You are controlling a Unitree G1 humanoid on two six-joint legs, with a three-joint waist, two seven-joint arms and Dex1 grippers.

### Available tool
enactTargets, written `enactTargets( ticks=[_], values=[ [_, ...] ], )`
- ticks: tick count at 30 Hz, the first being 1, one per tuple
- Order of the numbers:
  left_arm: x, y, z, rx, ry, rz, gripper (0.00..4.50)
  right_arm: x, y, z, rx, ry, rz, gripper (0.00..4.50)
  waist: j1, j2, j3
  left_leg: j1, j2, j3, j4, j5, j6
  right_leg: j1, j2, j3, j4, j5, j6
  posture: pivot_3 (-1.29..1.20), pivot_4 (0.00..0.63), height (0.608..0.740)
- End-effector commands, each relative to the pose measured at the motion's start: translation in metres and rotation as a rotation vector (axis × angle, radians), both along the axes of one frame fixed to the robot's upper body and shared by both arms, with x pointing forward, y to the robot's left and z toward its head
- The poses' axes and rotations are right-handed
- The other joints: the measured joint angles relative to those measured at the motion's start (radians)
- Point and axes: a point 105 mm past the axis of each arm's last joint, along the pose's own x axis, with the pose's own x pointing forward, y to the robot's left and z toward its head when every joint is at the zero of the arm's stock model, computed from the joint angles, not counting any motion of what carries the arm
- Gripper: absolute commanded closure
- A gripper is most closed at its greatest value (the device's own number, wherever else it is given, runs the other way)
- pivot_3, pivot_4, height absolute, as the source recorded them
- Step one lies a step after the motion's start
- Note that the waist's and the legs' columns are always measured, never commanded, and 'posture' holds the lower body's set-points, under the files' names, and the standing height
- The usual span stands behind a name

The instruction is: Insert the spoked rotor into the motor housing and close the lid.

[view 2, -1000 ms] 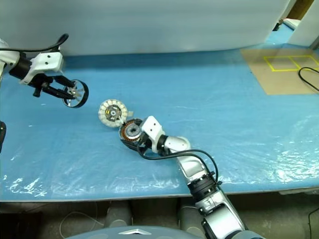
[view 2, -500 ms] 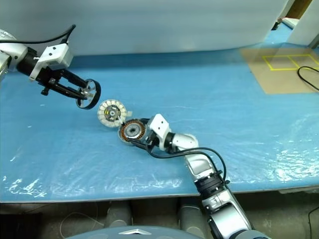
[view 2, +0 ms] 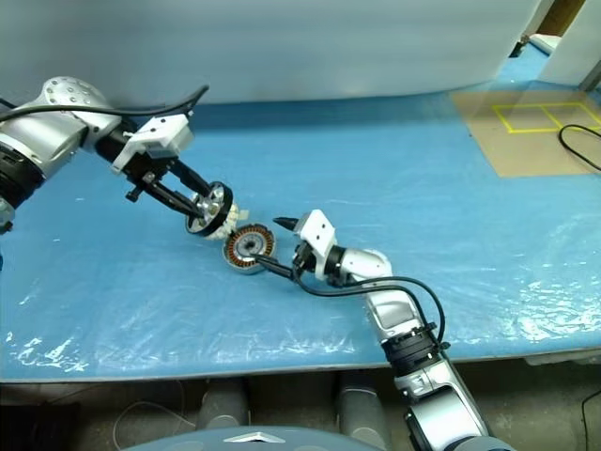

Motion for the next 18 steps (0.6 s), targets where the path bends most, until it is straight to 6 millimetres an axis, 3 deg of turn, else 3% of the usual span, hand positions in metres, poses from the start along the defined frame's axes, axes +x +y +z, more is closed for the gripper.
enactTargets(
  ticks=[1,7,18],
  values=[
    [-0.001,-0.001,-0.01,-0.004,0.009,-0.026,2.88,-0.002,-0.001,0.017,0.045,-0.047,0.006,0.19,0.001,0.0,0.0,0.0,0.0,0.0,0.0,0.0,0.0,0.0,0.0,0.0,0.0,0.0,0.0,0.0,0.15,0.74],
    [0.002,-0.006,-0.032,-0.042,0.02,-0.051,2.88,0.0,-0.004,0.018,0.043,-0.052,-0.015,0.19,0.004,0.0,0.0,0.0,-0.001,0.0,0.002,0.0,0.0,0.001,0.0,0.0,0.001,0.0,0.0,0.0,0.15,0.74],
    [0.005,-0.005,-0.043,-0.147,-0.01,-0.029,2.88,0.002,-0.006,0.018,0.043,-0.053,-0.027,0.19,0.005,0.0,0.0,0.001,-0.001,-0.001,0.003,0.0,0.0,0.002,0.0,0.001,0.001,0.0,0.0,0.0,0.15,0.74]
  ],
)
